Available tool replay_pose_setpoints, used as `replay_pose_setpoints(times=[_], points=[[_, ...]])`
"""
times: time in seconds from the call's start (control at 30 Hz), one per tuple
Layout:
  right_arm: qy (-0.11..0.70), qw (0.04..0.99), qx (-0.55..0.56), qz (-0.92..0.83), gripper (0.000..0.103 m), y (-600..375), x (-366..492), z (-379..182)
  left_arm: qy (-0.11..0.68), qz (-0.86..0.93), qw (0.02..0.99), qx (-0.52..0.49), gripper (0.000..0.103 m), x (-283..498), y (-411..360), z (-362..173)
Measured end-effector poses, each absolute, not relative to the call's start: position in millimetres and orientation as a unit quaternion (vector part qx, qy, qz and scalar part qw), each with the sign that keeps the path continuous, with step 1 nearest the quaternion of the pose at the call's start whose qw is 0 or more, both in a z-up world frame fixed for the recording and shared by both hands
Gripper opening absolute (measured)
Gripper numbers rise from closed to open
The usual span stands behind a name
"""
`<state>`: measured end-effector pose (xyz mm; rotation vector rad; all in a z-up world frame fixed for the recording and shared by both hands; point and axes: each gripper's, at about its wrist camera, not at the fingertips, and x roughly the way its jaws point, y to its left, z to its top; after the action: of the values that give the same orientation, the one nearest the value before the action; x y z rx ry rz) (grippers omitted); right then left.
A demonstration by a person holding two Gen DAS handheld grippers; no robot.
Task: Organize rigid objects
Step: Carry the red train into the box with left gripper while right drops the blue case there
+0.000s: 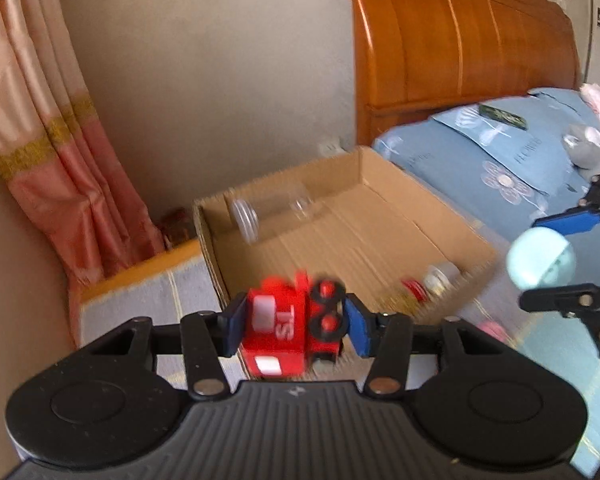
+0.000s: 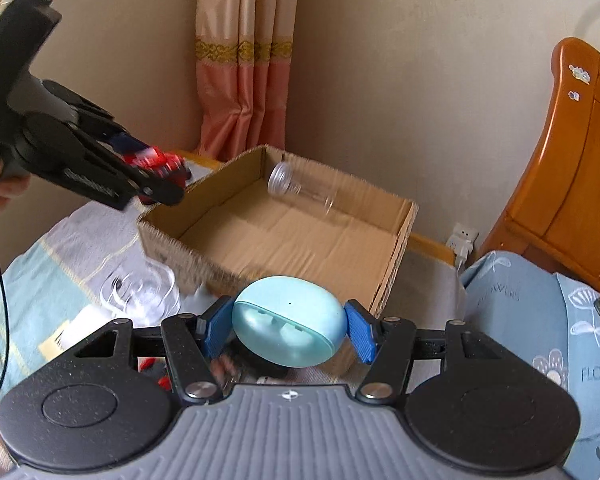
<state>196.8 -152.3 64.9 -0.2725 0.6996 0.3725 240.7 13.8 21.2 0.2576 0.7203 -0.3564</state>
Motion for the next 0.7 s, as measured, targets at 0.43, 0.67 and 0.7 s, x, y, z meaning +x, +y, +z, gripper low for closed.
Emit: replay_pose_setpoints(times=[0.43,0.67,0.7], points=[[0.351,0.911,-0.131,0.174,0.065,-151,261,61,0.349,-0.170,0.911,0.141,0.095,239,10,2],[0.370,0.910,-0.111,0.153,0.065,-155,312,50,0.347,-0.178,0.911,0.132,0.096,222,19,6],[0.371,0.910,-0.108,0.150,0.065,-155,319,49,0.345,-0.177,0.912,0.132,0.096,220,20,7]])
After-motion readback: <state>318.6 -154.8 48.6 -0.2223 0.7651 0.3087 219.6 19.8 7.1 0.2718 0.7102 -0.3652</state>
